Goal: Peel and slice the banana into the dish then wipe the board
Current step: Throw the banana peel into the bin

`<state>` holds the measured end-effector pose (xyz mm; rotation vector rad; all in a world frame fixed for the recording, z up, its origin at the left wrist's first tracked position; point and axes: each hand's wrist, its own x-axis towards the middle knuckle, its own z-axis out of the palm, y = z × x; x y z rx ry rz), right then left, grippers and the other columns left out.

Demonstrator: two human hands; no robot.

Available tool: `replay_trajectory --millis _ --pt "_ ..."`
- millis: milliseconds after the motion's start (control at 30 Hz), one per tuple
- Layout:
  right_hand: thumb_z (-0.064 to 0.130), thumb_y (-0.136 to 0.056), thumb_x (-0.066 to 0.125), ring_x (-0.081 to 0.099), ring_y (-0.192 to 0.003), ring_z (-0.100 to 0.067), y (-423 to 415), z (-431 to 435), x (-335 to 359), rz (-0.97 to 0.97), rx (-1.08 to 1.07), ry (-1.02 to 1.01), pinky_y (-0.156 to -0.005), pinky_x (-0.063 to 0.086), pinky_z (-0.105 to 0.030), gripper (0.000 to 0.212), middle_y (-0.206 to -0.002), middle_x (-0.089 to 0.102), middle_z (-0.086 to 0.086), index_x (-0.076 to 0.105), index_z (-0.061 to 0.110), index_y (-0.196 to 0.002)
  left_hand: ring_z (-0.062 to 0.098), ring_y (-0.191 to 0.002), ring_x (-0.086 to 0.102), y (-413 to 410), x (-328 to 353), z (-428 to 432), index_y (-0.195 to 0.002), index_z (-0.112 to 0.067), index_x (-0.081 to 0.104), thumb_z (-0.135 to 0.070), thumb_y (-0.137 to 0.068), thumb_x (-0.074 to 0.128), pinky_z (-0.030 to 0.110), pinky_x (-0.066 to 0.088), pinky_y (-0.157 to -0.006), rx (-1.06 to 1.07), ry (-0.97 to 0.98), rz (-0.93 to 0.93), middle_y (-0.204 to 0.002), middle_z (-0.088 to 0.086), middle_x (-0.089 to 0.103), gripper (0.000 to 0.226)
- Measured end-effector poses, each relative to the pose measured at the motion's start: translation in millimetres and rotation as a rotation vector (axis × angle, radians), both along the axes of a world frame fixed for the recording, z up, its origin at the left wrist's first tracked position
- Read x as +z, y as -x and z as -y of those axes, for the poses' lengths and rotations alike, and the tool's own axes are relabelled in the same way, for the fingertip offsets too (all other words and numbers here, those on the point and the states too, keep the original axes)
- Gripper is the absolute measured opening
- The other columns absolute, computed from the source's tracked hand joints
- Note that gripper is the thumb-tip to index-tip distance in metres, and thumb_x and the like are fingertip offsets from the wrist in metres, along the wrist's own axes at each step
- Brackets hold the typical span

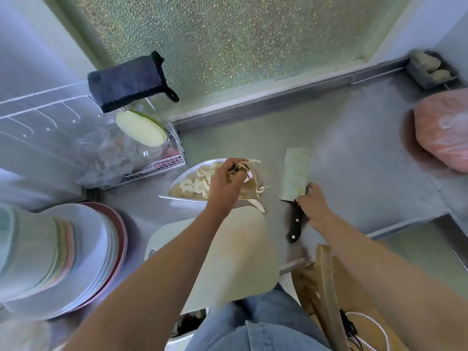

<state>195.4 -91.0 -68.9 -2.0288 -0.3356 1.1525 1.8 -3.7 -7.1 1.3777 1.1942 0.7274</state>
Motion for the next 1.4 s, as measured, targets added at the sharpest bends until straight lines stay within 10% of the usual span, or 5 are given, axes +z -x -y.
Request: replay_trajectory --millis 233,533,767,1067,1400 --pt "0.022 -0.087 0.053 0.033 -0.128 -0.036 16.1 -5.9 12.7 0.372 0.267 0.272 -0.104 0.036 -0.042 0.061 -0.141 0.029 -0.017 0.03 0.009 -0.142 0.012 -0.068 0.05 31.0 9.7 5.6 -0.094 -0.018 0.067 -0.019 -0.077 0.05 0.028 0.043 -0.069 0.056 0.068 0.045 -0.074 -0.004 0.06 0.023" --pt "0.026 -0.064 0.086 0.029 -0.138 -0.005 109.1 -9.3 65.9 0.082 0.948 -0.35 -0.109 0.026 -0.024 0.132 -0.153 0.025 0.006 -0.016 0.043 -0.145 0.007 -0.063 0.058 70.4 38.6 30.2 -0.102 -0.009 0.064 -0.002 -0.091 0.047 0.019 0.048 -0.061 0.124 0.163 0.29 -0.067 -0.007 0.06 0.021" --pt "0.017 -0.079 0.069 0.063 -0.084 -0.003 168.2 12.4 79.9 0.024 0.886 -0.371 -0.079 0.048 -0.031 0.026 -0.092 0.072 0.007 0.066 0.035 -0.098 0.016 -0.069 0.064 120.3 34.0 66.3 -0.095 -0.018 0.066 -0.01 -0.094 0.053 0.028 0.053 -0.06 0.263 0.279 0.455 -0.077 0.0 0.066 0.014" --pt "0.0 -0.086 0.043 0.061 -0.105 -0.035 214.1 27.4 76.2 -0.819 0.626 -0.127 -0.099 0.044 -0.056 0.028 -0.106 0.062 -0.018 0.06 0.006 -0.107 0.004 -0.073 0.058 173.4 17.2 122.4 -0.106 -0.013 0.061 -0.013 -0.096 0.055 0.015 0.046 -0.07 0.463 0.164 0.347 -0.084 -0.002 0.064 0.012" --pt "0.019 -0.091 0.058 0.068 -0.09 -0.024 266.2 60.9 71.5 -0.554 0.802 -0.296 -0.071 0.053 -0.033 0.02 -0.097 0.071 -0.011 0.061 0.011 -0.109 0.021 -0.097 0.061 190.8 3.0 200.7 -0.119 -0.023 0.061 -0.057 -0.088 0.05 0.04 0.045 -0.089 0.57 0.503 0.496 -0.109 0.005 0.068 0.048"
